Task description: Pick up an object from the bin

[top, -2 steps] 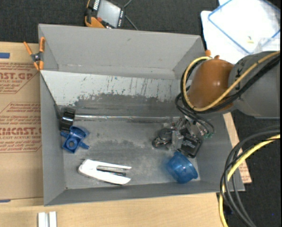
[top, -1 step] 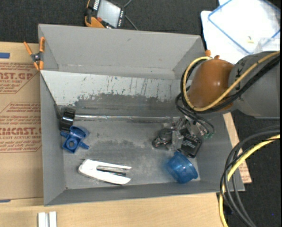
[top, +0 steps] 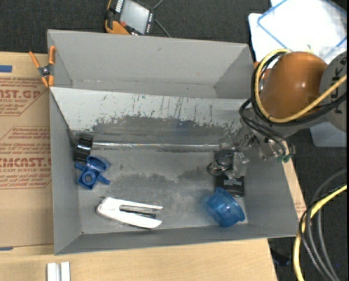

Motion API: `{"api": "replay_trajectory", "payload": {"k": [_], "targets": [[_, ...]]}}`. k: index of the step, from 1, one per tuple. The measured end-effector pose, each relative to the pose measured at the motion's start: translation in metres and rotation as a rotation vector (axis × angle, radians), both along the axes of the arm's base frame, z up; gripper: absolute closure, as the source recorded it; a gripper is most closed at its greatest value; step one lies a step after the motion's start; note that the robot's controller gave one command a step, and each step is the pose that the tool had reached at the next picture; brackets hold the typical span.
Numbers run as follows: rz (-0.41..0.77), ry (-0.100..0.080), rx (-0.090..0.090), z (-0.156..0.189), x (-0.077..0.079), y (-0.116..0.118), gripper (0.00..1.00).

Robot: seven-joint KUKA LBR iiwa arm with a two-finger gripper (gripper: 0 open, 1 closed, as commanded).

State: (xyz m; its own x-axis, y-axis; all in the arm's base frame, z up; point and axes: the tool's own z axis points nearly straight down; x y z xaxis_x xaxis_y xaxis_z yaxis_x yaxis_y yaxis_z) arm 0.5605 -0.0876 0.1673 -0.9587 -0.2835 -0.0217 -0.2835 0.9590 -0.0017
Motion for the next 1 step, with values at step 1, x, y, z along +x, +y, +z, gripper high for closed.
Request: {"api": "replay_trajectory", "payload": {"k": [1], "targets": [[-0.013, 0.000, 0.001, 0.0101, 0.0091, 0.0087, 1.00]]}}
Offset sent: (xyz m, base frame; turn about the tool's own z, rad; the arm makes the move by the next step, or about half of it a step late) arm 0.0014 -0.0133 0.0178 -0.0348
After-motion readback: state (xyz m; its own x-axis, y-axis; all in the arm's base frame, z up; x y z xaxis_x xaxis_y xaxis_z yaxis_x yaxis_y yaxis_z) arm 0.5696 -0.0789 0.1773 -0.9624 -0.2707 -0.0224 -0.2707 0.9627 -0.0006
